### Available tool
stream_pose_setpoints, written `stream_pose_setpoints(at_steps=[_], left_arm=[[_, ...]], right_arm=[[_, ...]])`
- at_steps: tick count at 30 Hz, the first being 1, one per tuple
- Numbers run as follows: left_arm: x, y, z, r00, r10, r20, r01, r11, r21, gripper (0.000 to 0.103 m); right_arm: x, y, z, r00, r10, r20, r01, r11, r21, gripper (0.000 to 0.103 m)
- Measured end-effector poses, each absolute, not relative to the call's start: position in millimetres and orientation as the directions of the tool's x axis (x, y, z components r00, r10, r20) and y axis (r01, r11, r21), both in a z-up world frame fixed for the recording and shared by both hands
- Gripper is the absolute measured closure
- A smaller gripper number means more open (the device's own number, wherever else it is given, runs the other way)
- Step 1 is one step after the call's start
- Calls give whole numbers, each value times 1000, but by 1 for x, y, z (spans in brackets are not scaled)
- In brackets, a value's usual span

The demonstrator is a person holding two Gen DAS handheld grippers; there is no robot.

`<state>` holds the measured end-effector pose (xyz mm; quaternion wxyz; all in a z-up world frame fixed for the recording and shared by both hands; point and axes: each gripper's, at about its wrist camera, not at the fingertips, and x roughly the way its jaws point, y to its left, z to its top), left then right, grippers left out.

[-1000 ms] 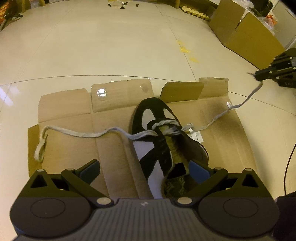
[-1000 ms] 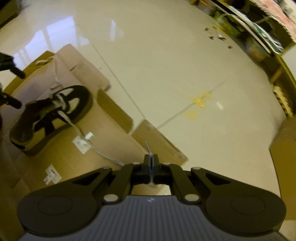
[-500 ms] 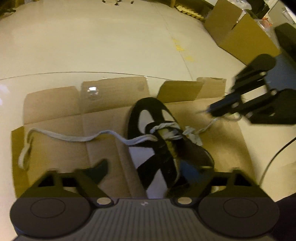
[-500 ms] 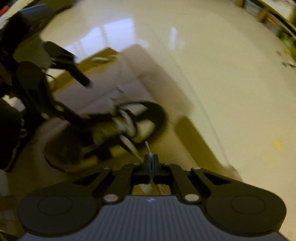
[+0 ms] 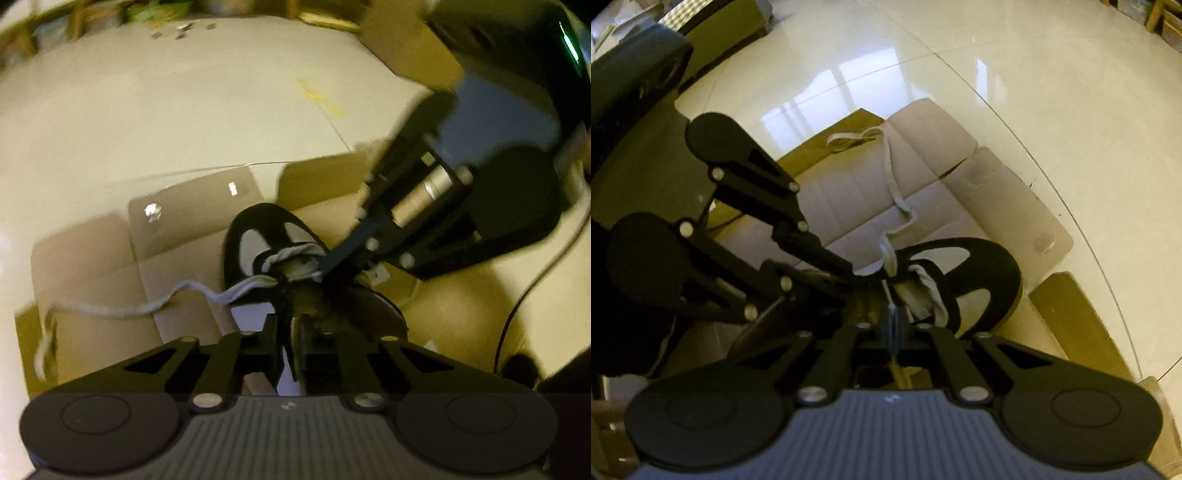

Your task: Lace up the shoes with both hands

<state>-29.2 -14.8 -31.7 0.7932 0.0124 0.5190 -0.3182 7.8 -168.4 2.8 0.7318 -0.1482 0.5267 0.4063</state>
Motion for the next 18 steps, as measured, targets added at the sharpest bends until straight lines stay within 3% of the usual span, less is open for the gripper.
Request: stream_pose_setpoints(at_steps=[3, 7, 18], left_arm=[[-11, 18, -50, 201, -592, -780, 296, 796, -528, 96], [0, 41, -68, 165, -665, -728, 111, 746, -656, 96], [2, 36, -68, 156, -678, -718, 84, 733, -675, 96]], right_arm=[[5, -167, 2, 120, 442, -889, -744, 633, 215, 101], [7, -168, 3, 124, 450, -884, -726, 649, 228, 101], [9, -162, -2, 118, 435, -893, -721, 656, 225, 101]])
